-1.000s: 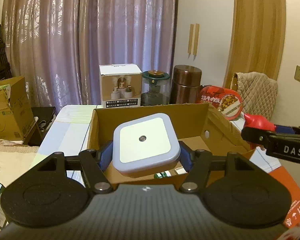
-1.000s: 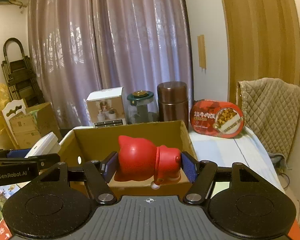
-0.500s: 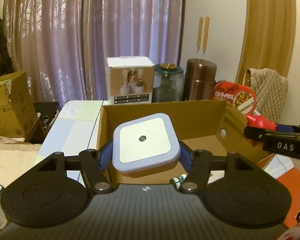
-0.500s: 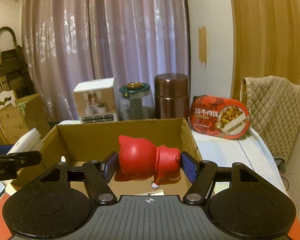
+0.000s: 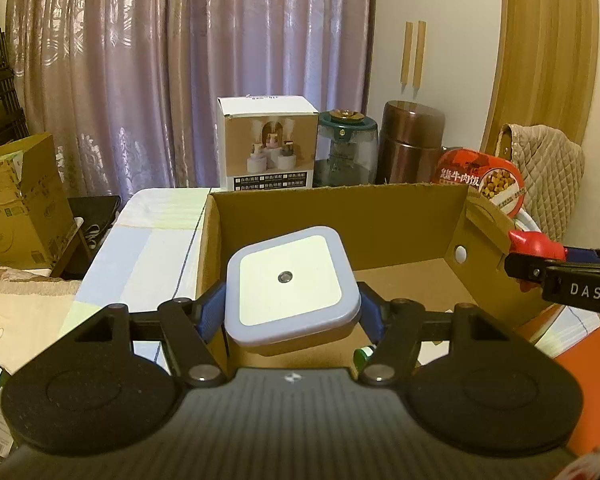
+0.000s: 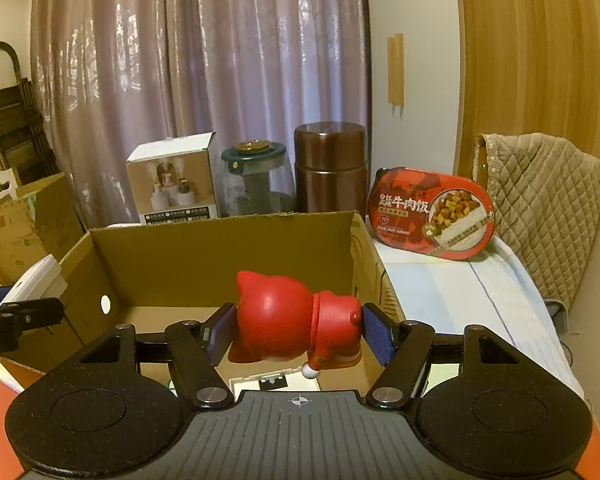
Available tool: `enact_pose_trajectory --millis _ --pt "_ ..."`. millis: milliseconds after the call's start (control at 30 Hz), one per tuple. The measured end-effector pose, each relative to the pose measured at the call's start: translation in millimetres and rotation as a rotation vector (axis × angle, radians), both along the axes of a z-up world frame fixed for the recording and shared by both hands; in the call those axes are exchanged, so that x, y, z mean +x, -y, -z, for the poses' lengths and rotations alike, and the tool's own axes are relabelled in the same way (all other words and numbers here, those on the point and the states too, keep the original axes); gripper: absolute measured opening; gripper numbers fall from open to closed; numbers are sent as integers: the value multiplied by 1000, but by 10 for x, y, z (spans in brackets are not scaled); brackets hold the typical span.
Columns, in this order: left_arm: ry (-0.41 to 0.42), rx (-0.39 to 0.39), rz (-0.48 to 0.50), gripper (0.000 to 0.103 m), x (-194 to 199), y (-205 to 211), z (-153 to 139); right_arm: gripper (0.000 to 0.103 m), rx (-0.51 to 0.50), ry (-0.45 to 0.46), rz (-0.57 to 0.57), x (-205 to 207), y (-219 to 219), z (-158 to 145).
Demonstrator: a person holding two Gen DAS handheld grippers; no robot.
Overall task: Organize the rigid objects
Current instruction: 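Lower the night light into the box and open the left gripper while the right gripper releases the red toy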
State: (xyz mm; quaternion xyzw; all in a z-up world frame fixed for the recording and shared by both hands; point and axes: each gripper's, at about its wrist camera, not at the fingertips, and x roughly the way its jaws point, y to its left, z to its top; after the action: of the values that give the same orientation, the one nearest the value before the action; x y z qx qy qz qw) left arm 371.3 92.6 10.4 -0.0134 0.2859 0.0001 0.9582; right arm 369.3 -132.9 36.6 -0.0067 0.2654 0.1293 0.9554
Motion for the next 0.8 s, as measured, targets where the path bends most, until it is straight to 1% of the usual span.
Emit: enact_pose_trajectory --millis 333,500,800 --pt "-7 -2 -8 63 19 -7 47 64 -4 -16 4 15 18 40" --pt "-3 13 -19 63 22 13 44 64 2 -15 0 9 17 27" --pt "12 -14 -41 63 9 -25 -11 64 5 -21 15 23 56 33"
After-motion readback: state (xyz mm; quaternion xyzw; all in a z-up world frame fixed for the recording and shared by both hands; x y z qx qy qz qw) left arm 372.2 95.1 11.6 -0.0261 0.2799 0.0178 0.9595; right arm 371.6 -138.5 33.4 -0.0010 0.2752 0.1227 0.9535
